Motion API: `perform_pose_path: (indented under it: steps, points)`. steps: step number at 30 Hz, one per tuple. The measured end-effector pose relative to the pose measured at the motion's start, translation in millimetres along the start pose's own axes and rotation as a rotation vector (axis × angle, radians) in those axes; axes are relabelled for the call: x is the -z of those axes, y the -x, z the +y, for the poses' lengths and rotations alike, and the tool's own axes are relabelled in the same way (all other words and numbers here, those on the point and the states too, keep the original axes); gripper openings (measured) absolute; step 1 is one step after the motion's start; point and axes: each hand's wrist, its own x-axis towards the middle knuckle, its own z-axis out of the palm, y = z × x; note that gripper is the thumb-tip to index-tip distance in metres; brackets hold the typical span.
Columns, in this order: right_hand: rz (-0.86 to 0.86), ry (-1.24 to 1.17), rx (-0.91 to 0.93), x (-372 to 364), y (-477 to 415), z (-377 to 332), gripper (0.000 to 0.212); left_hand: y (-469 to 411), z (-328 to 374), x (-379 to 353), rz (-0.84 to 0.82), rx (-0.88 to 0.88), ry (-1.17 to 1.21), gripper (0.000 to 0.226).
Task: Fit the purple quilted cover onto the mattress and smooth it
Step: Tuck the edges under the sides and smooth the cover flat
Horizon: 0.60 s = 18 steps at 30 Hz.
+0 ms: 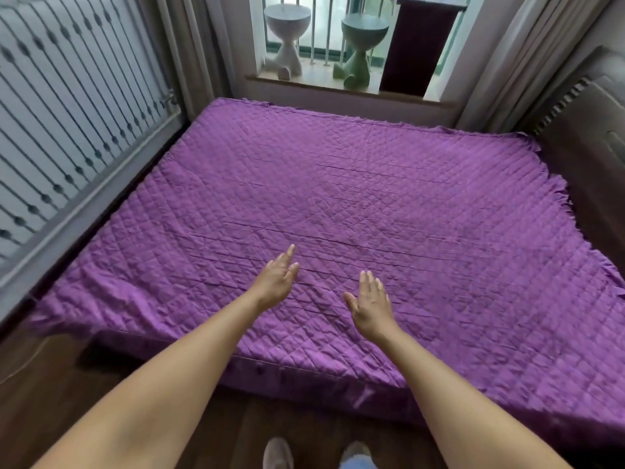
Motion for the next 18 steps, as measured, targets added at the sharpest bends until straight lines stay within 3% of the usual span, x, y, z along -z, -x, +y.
perform_pose_path:
  steps: [7, 12, 18]
  points:
    - [-0.075, 0.056, 0.001, -28.4, -4.7, 1.0, 0.066, 21.1, -37.2, -9.2, -0.031, 0.12, 0.034, 0.053]
    - [-0.137, 0.047, 0.077, -50.3, -17.2, -35.2, 0.066, 21.7, -70.6, -1.8, 0.002, 0.178, 0.061, 0.052]
    - [-0.246, -0.011, -0.023, -95.9, -9.8, -49.9, 0.066, 6.0, -106.7, -17.3, -0.101, 0.166, 0.039, 0.052]
